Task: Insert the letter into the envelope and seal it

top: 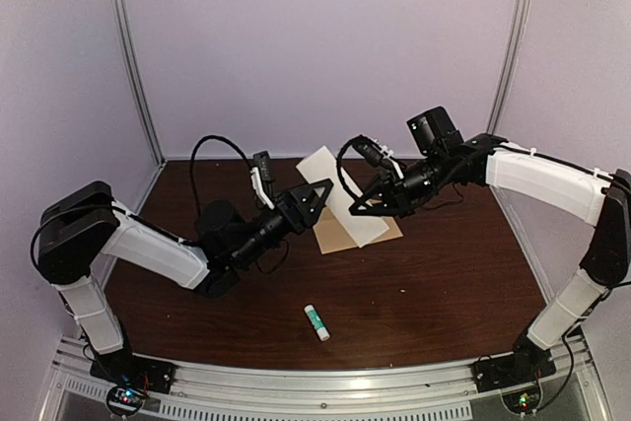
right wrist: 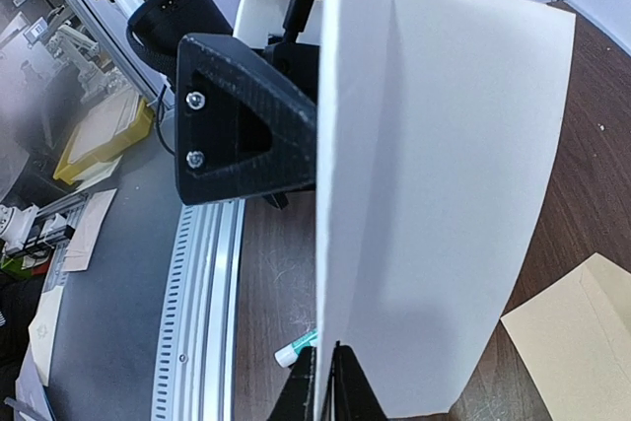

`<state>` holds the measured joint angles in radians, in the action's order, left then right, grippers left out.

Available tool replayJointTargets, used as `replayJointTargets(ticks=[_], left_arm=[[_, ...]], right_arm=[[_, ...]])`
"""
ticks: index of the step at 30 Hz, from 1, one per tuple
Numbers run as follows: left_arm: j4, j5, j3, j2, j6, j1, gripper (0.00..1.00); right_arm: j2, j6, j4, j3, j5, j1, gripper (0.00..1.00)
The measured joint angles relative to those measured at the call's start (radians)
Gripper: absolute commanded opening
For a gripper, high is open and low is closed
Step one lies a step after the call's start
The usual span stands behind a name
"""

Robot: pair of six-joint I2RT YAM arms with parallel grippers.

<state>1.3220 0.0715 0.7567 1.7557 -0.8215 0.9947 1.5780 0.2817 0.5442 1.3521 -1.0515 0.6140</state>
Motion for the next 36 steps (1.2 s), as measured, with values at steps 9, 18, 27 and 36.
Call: replayJointTargets(ticks=[9, 18, 27, 36], left_arm=[[0.086, -0.046, 0.004, 0.043, -0.026, 0.000, 0.45], [0.138, -0.102, 0.004, 0.054, -0.037, -0.006, 0.25], [0.177, -0.121, -0.001, 0.063, -0.040, -0.019, 0.09], [0.181, -0.181, -0.023, 0.063, -0.037, -0.040, 0.05]], right_arm=[[0.000, -0.001, -0.003, -0.005, -0.002, 0.008, 0.09], [0.011, -0.002, -0.006, -0.005, -0.003, 0.008, 0.08], [0.032, 0.014, 0.014, -0.001, 0.009, 0.008, 0.32], [-0.025, 0.087, 0.114, 0.057, 0.062, -0.040, 0.71]])
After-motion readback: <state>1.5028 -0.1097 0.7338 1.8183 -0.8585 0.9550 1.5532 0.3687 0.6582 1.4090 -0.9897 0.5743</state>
